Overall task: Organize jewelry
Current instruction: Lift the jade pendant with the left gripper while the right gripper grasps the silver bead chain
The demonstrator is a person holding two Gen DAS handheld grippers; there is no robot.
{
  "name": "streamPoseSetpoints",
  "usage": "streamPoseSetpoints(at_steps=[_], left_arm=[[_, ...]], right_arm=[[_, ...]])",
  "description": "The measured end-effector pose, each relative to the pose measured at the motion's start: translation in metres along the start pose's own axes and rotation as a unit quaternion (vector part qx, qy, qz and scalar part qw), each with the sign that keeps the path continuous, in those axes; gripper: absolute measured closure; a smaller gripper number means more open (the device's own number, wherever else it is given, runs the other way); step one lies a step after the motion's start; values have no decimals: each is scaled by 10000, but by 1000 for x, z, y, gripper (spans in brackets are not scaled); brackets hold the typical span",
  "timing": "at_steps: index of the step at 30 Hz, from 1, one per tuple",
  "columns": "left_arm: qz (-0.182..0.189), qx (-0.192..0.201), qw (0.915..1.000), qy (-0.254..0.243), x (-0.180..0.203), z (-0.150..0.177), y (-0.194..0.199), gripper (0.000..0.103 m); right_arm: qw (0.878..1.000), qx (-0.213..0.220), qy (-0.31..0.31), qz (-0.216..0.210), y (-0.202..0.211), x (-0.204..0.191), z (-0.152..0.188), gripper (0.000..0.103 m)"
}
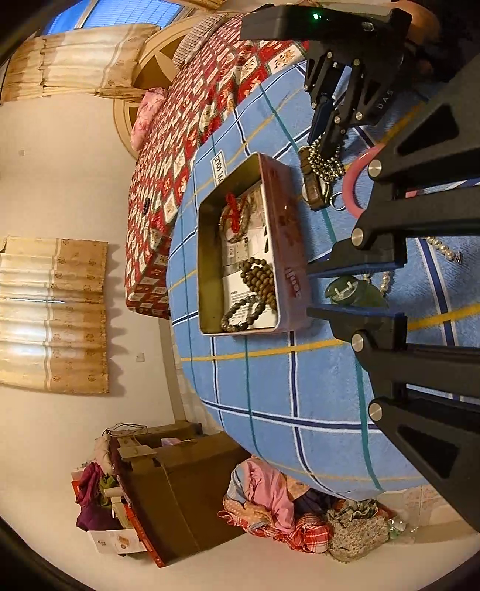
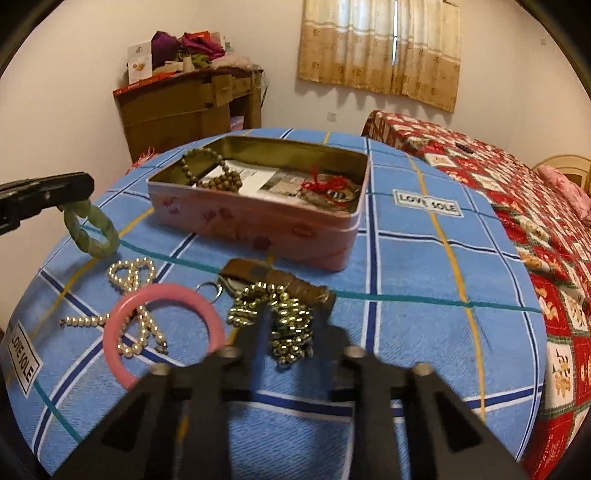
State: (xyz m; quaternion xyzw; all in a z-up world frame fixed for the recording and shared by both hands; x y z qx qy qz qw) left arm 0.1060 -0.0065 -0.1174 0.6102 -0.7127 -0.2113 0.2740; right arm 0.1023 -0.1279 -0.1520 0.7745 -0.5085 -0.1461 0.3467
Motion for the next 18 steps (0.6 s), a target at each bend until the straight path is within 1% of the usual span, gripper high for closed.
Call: streamPoseSetpoints(at_steps=[3, 4, 9, 18], left_arm=[[3, 15, 10000, 7, 0, -1, 2, 89], [4, 28, 10000, 12, -1, -1, 3, 89], [-26, 77, 9999, 87, -7, -5, 6, 89], [-15, 148, 9998, 118, -9, -10, 10, 89]], right_arm=[[9999, 89, 22, -48, 4, -2, -1, 87], [9999, 145, 30, -65, 6, -4, -3, 90], [9991, 396, 83, -94, 20, -8, -14, 90], [9980, 624, 57, -33, 32, -5, -28, 90]])
Point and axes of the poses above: each gripper's, at about its wrist camera, not at the fingertips, and y roughly against the way its jaws point, x to its right, z to its underside, the point moved 8 cm from there along -y, roughly the way its jaws point, and after that the axes turned 6 degrees about y, right-handed, at the moved point
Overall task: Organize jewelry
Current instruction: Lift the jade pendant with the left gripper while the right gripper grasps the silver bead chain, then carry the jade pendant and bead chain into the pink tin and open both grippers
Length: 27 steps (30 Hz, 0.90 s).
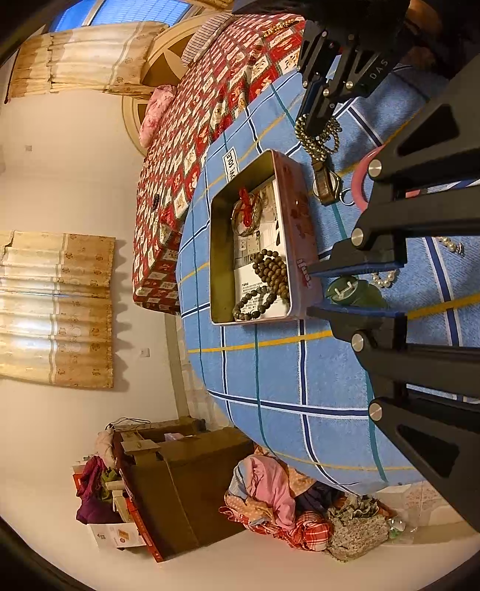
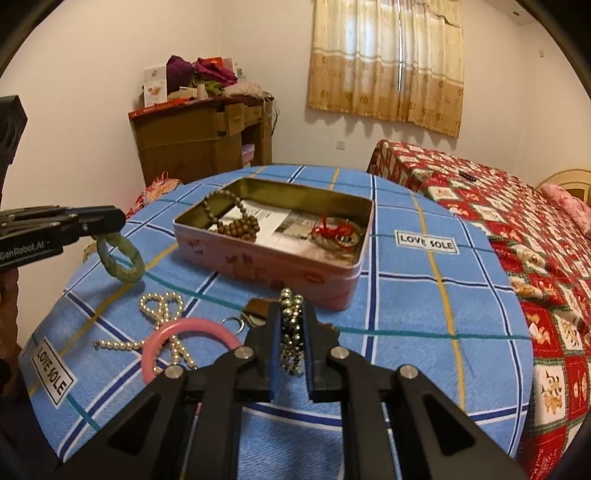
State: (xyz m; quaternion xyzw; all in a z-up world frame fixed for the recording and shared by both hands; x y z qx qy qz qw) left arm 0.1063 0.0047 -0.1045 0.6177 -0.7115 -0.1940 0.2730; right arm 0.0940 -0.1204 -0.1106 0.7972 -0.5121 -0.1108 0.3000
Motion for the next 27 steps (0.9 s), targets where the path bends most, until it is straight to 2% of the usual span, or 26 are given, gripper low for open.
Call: streamPoseSetpoints(at_steps=[12, 27], left_arm=[[44, 62, 9999, -77, 2, -9, 5, 89], [-73, 270, 9985, -476, 19, -51, -4, 89]], right_arm=[[9998, 177, 13, -6, 9, 4, -11, 90], [9994, 276, 162, 135, 4, 21, -41, 90]])
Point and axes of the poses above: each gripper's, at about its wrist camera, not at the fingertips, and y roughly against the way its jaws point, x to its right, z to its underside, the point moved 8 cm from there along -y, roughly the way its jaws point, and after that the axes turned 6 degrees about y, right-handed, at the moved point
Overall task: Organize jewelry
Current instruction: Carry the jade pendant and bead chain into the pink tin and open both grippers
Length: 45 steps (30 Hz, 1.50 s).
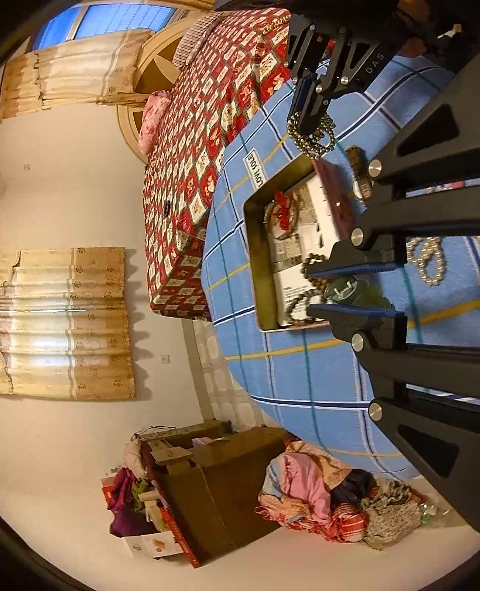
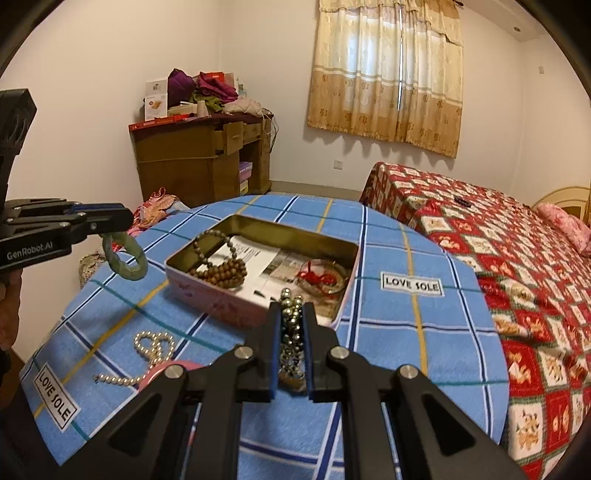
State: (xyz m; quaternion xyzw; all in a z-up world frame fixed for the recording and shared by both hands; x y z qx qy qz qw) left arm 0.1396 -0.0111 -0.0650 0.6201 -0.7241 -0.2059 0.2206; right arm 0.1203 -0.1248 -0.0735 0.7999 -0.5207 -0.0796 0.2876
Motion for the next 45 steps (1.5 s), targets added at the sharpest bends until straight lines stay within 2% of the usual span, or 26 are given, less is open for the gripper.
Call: streamPoseSetpoints(at_steps=[10, 23, 45], left_arm=[[-26, -42, 9998, -172, 6, -24, -20, 89], [-44, -190, 9989, -425, 19, -40, -45, 89], [-214, -620, 9974, -299, 9, -25, -96, 89]], right_arm=[[10000, 22, 51, 79, -13, 17, -27, 90], [9997, -102, 194, 102, -38, 20, -48, 90], [9983, -578, 46, 8, -86, 21, -36, 90]])
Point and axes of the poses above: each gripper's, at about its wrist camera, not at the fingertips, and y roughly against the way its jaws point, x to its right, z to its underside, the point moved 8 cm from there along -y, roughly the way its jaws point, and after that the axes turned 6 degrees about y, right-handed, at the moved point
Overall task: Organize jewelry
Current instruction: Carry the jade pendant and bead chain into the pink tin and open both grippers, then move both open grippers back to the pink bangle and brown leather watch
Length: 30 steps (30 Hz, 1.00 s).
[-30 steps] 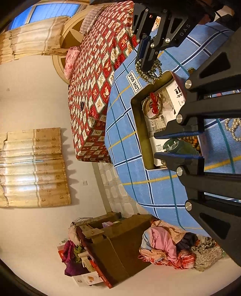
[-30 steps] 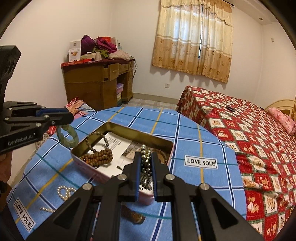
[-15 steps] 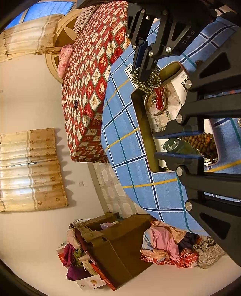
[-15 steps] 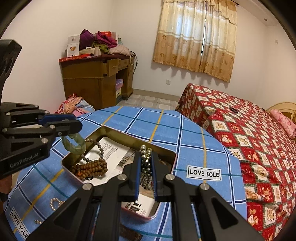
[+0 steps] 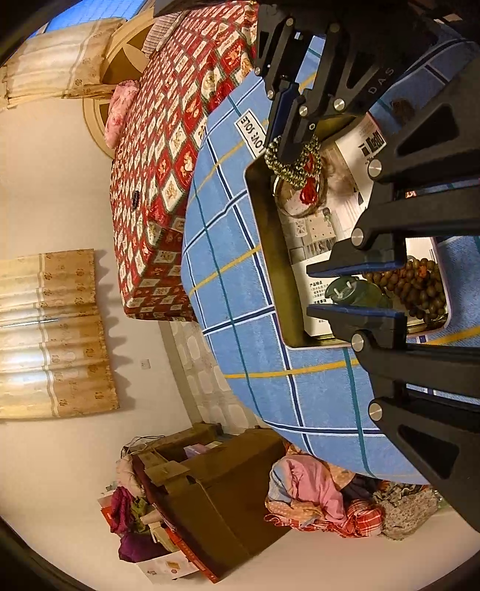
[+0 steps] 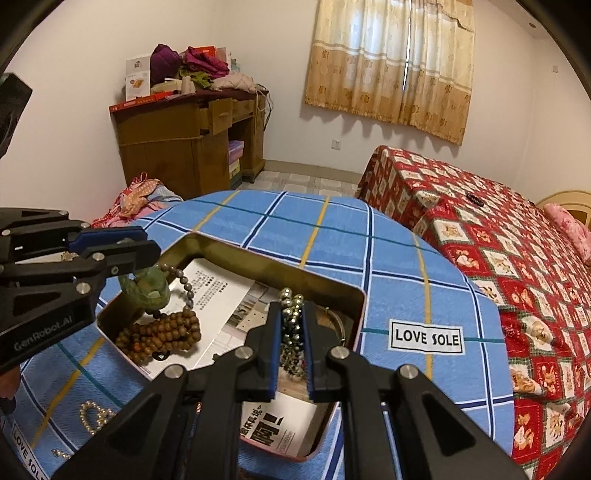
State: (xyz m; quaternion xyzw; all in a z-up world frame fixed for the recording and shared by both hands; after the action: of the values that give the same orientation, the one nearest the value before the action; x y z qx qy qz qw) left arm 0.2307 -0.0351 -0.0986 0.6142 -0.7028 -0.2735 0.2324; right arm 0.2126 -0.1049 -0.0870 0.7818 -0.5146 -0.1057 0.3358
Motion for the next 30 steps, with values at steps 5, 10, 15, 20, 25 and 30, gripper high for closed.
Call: streamPoseSetpoints(at_steps=[5, 10, 15, 20, 25, 30], left_arm=[[24, -23, 10000, -9, -1, 3, -5, 86], [7, -41, 10000, 24, -3, 8, -7, 77], [-60, -81, 9999, 19, -4, 9, -8, 62], [-171, -45, 9998, 50, -8, 12, -6, 42], [-190, -92, 9998, 58, -9, 16, -7, 42], [-221, -110, 9997, 62, -10, 19, -5, 42]], right_arm=[[10000, -80, 30, -17, -3, -4, 3, 90], [9999, -127, 78, -5, -5, -8, 8, 89], [9999, -151, 8, 3, -6, -7, 13, 72], [9999, -143, -72, 30, -5, -5, 16, 59], [9999, -75, -104, 100, 0, -4, 18, 45], [9998, -85, -140, 123, 2, -6, 21, 43]])
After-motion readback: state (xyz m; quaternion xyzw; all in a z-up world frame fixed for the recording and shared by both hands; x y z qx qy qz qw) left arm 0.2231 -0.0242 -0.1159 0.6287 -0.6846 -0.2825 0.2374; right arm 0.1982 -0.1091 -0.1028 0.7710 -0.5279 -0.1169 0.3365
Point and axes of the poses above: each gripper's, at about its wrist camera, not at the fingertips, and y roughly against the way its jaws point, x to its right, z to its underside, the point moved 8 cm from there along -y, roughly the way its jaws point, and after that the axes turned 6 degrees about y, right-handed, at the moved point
